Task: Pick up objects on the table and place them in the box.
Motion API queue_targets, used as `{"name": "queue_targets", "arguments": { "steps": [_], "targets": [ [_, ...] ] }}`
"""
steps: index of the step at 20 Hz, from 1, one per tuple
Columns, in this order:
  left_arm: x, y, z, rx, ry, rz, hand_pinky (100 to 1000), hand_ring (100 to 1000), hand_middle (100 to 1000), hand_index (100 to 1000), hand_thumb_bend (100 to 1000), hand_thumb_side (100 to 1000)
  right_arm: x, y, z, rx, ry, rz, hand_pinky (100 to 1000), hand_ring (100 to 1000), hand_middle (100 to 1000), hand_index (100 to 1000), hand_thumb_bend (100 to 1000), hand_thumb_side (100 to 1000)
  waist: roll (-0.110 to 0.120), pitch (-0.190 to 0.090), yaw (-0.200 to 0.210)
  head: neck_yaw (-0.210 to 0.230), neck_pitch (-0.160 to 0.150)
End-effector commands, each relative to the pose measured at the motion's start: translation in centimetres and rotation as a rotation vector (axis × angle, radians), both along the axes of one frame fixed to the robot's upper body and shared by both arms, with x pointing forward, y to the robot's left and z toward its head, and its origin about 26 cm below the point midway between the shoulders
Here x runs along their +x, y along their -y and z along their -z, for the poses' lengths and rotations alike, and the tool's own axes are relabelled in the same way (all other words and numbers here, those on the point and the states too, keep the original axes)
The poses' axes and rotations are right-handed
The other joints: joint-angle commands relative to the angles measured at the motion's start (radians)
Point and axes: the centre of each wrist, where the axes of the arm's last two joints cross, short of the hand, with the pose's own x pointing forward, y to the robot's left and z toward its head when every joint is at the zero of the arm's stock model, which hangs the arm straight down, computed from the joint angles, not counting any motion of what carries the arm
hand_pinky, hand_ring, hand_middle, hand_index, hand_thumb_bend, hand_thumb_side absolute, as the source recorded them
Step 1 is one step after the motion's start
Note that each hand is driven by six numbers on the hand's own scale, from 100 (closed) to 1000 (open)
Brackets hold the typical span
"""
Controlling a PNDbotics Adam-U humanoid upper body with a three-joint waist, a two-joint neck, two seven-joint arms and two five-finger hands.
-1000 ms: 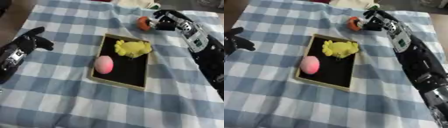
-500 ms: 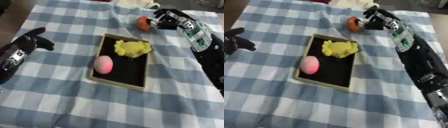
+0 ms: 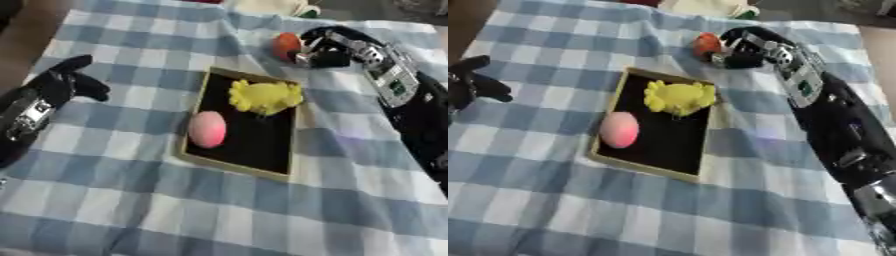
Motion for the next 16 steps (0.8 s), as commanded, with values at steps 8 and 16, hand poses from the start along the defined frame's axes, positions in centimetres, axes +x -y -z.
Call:
{"name": "queue_targets", "arguments": {
  "steps": [8, 16],
  "targets": [
    [-0.1, -0.2, -0.9, 0.013, 0.028, 0.005, 955, 750, 712, 1000, 136, 1000, 0.5, -1.6, -0.6, -0.033, 0.09, 0.005, 878, 799, 810, 804, 160, 608, 0.008, -0.012, 0.011, -0.002, -0.013],
    [0.0, -0.1, -0.8, 0.014, 0.024, 0.008, 957, 750, 712, 1000, 135, 1000, 0.5, -2.0, 0.3, -0.007, 0.221, 0.02, 865, 772, 755, 610, 100, 440, 0.008, -0.011, 0.006, 0.0, -0.016]
  ]
}}
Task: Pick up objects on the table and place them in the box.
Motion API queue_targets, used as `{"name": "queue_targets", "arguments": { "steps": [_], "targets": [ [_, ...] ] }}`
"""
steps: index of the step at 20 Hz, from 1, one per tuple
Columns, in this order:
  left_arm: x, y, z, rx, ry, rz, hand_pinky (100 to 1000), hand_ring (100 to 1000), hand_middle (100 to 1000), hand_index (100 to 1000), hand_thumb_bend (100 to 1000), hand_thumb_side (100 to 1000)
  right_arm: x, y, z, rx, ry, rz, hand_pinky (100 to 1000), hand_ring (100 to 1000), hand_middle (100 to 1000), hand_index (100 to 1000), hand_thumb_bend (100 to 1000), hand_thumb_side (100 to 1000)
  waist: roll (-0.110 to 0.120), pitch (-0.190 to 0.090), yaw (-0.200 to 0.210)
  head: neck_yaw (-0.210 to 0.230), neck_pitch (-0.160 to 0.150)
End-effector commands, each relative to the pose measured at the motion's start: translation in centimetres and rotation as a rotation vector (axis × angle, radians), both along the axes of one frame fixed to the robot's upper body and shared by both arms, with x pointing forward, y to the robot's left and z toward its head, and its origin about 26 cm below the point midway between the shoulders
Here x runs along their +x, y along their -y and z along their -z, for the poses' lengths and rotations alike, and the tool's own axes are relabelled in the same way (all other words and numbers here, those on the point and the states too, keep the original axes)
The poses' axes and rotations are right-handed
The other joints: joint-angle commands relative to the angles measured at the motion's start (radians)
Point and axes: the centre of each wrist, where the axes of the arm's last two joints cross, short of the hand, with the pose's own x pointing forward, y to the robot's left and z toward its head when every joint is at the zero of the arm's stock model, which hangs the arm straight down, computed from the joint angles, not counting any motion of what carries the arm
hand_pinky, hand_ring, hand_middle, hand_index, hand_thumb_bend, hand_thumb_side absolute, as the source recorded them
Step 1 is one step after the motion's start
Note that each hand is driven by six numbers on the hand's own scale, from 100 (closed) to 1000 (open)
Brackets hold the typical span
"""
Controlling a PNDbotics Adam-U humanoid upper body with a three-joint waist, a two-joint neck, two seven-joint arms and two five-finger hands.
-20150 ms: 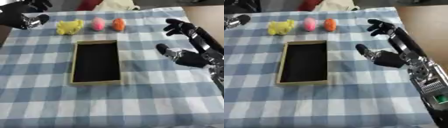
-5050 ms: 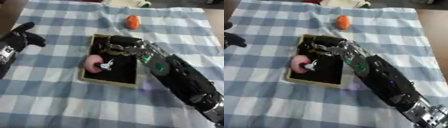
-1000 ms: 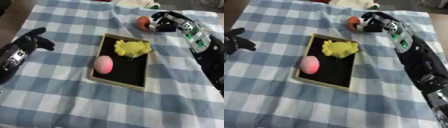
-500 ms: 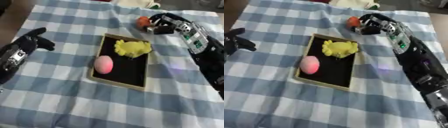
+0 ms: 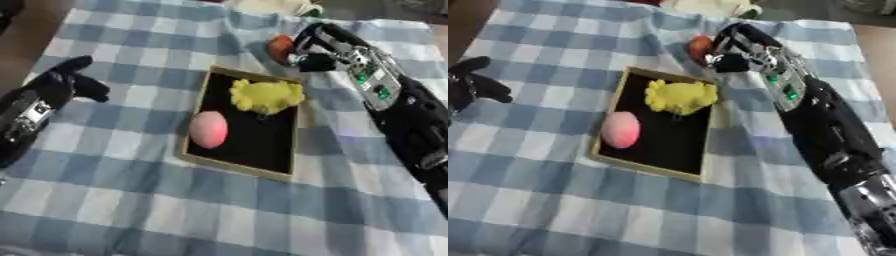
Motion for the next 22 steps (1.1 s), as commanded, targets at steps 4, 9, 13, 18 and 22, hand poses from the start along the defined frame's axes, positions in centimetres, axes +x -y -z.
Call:
{"name": "queue_targets", "arguments": {
  "steps": [4, 9, 13, 18, 22],
  "targets": [
    [0.0, -0.1, -0.8, 0.01, 0.025, 0.004, 957, 751, 712, 1000, 134, 1000, -0.2, 0.0, -0.4, 0.006, 0.106, -0.015, 855, 751, 721, 531, 100, 379, 0.01, -0.016, -0.004, 0.003, -0.012],
    [0.0, -0.3, -0.7, 0.011, 0.02, -0.001, 957, 751, 712, 1000, 134, 1000, -1.2, -0.4, -1.7, -0.001, 0.214, -0.073, 852, 746, 711, 513, 100, 362, 0.014, -0.016, -0.014, 0.006, -0.01],
    [-0.1, -0.4, -0.6, 0.011, 0.018, -0.004, 958, 752, 713, 1000, 134, 1000, -3.0, -1.5, -3.7, -0.03, 0.298, -0.161, 854, 748, 712, 509, 100, 348, 0.016, -0.017, -0.025, 0.01, -0.008],
    [-0.1, -0.5, -0.6, 0.01, 0.018, -0.01, 958, 752, 713, 1000, 134, 1000, -5.9, -2.8, -5.9, -0.05, 0.385, -0.273, 855, 748, 712, 507, 100, 340, 0.018, -0.018, -0.036, 0.016, -0.007],
    [0.0, -0.6, -0.5, 0.01, 0.015, -0.015, 958, 753, 713, 1000, 133, 1000, -8.2, -3.8, -7.2, -0.053, 0.424, -0.353, 856, 748, 712, 507, 100, 339, 0.021, -0.019, -0.046, 0.019, -0.009]
  ]
}}
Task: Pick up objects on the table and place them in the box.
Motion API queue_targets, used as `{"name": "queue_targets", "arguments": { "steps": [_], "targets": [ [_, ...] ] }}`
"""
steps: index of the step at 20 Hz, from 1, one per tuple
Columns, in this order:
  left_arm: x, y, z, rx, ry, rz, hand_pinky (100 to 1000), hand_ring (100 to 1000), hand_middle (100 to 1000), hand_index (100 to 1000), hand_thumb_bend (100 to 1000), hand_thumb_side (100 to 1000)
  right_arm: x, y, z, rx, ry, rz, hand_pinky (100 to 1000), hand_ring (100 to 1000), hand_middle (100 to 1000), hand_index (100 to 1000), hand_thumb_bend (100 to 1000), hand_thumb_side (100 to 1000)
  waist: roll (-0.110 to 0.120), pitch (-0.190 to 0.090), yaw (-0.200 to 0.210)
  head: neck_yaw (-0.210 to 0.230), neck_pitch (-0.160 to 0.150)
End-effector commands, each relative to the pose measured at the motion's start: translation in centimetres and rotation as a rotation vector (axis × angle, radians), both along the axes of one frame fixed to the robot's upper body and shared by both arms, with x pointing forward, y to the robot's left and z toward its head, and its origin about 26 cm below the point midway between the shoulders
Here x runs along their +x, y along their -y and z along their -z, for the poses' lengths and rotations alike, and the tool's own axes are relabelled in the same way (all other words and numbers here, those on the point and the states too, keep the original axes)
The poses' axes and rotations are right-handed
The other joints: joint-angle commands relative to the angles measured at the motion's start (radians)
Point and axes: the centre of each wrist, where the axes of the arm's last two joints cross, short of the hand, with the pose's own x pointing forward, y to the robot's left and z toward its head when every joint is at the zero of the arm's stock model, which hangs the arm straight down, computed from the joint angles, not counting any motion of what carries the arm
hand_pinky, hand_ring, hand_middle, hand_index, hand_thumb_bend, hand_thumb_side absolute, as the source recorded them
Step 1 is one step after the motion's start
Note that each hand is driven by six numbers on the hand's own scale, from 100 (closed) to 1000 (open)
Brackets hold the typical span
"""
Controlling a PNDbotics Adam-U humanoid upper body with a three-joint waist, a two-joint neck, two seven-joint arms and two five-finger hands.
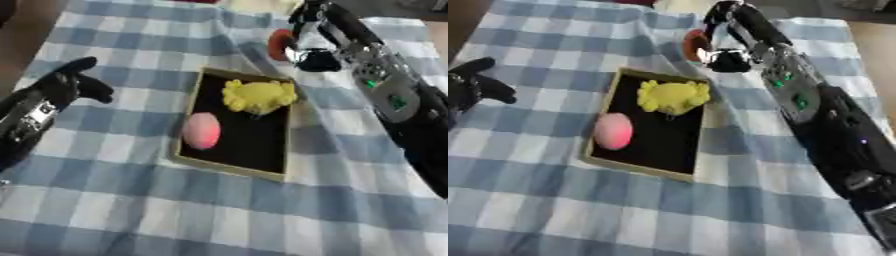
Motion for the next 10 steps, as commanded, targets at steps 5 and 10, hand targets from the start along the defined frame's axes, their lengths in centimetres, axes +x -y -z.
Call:
{"name": "queue_targets", "arguments": {
  "steps": [5, 10],
  "targets": [
    [0.0, -0.6, -0.6, 0.007, 0.021, -0.019, 959, 753, 713, 1000, 133, 1000, -3.9, -1.2, -3.1, -0.044, 0.064, -0.127, 857, 748, 711, 505, 100, 342, 0.008, -0.024, -0.011, 0.006, -0.011],
    [0.0, -0.6, -0.6, 0.006, 0.023, -0.021, 959, 754, 713, 1000, 133, 1000, -5.3, -2.5, -2.5, -0.071, 0.01, -0.21, 857, 748, 710, 506, 100, 354, 0.011, -0.024, -0.015, 0.006, -0.014]
  ]
}}
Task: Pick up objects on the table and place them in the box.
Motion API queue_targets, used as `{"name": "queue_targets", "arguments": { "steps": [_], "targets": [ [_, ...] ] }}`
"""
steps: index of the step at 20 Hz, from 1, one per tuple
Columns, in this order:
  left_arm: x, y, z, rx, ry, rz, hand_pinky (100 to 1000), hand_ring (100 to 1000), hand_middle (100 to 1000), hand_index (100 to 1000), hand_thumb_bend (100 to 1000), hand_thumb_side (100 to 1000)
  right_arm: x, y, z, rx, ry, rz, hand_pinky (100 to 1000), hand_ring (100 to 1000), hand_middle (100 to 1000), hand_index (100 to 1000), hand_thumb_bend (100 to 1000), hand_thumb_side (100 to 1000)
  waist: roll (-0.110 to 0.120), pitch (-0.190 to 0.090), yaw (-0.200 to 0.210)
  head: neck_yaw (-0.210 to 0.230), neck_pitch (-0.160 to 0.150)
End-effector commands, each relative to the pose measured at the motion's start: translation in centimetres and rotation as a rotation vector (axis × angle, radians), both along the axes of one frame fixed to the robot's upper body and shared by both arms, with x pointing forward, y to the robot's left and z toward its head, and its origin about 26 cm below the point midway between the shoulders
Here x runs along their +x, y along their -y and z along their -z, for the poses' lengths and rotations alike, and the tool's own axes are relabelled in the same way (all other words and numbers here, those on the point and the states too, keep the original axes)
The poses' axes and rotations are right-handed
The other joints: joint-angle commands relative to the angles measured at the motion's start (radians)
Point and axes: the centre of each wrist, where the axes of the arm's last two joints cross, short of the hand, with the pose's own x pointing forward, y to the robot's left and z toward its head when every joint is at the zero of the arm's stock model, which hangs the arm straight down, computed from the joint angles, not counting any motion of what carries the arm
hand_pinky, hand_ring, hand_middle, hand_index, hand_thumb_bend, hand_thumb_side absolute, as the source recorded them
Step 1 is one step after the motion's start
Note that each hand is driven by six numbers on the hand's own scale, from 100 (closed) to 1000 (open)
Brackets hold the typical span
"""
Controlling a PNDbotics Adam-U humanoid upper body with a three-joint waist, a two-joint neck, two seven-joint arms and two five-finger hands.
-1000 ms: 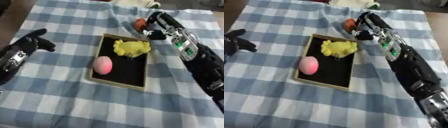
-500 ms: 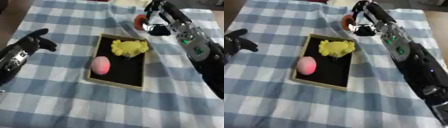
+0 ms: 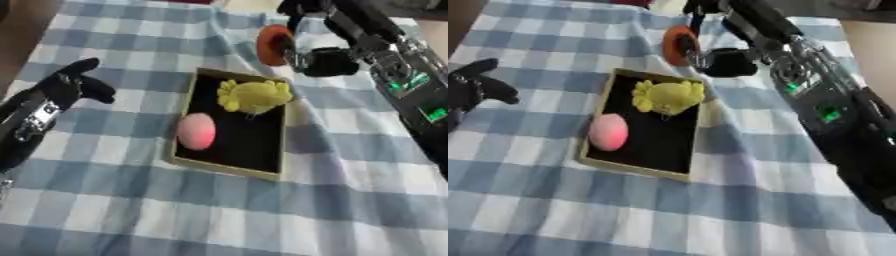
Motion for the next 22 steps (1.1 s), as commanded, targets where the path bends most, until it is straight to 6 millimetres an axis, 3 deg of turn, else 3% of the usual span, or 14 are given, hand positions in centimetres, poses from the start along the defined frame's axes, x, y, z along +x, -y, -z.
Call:
{"name": "queue_targets", "arguments": {
  "steps": [1, 12, 22],
  "targets": [
    [0.0, -0.5, -0.8, 0.005, 0.024, -0.014, 959, 754, 713, 1000, 133, 1000, -1.1, -0.6, -0.9, -0.033, 0.0, -0.051, 856, 747, 709, 506, 100, 358, 0.006, -0.024, -0.002, 0.001, -0.01],
    [0.0, -0.2, -0.9, 0.002, 0.027, -0.001, 959, 755, 714, 1000, 132, 1000, 0.3, -3.9, 3.4, -0.137, -0.139, -0.137, 854, 747, 712, 506, 100, 367, 0.011, -0.024, -0.001, -0.007, -0.008],
    [0.0, -0.2, -0.8, 0.002, 0.022, 0.0, 960, 756, 714, 1000, 134, 1000, 1.1, -4.9, 7.0, -0.238, -0.197, -0.166, 856, 753, 726, 526, 100, 376, 0.009, -0.026, -0.005, -0.008, 0.019]
  ]
}}
